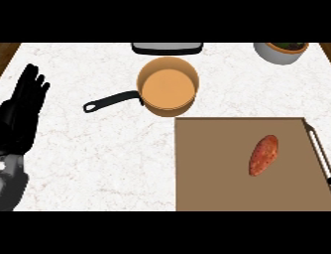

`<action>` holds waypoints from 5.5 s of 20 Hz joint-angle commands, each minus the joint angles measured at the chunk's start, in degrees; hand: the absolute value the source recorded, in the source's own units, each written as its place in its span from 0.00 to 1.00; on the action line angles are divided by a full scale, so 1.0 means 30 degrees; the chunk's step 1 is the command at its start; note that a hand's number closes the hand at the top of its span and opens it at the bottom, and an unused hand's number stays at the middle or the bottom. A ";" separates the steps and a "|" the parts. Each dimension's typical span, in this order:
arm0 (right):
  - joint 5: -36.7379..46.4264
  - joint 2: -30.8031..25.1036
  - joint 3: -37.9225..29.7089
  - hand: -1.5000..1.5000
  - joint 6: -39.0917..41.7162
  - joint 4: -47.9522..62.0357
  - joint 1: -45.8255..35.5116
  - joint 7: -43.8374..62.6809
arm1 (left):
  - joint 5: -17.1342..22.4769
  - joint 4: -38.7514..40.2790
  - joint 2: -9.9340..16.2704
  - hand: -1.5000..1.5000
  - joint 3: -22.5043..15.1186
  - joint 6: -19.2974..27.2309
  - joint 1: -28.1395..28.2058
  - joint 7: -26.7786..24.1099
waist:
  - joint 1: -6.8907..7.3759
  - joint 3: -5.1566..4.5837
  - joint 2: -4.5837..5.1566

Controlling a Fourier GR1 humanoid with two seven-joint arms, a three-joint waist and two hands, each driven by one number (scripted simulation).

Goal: Pick the sweet potato from the tray and place it in the pot

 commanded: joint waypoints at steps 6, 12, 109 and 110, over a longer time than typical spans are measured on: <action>0.2124 -0.0179 0.4121 0.00 0.2211 -0.3759 -0.1176 0.7938 | 0.0198 0.0544 0.0100 0.50 0.0751 -0.0957 -0.0180 -0.0340 | 0.0075 0.0026 0.0068; 0.2525 0.1676 0.3420 0.00 0.3761 -0.4185 -0.2306 1.0207 | -0.0836 -0.0386 -0.0880 0.50 0.0941 -0.1125 0.1078 -0.0398 | 0.0069 0.0051 0.0043; 1.8136 1.3178 1.3135 1.00 -1.0780 0.7618 -2.1377 2.1040 | -0.3960 -0.0668 -0.3548 0.50 0.3131 -0.3239 -0.0173 0.1270 | 0.0278 0.0025 0.0117; 1.7919 1.2691 1.2733 1.00 -1.0685 0.7993 -2.1187 2.0562 | -0.3968 -0.1335 -0.3920 0.50 0.2723 -0.3229 0.0298 0.1298 | 0.0325 0.0039 0.0094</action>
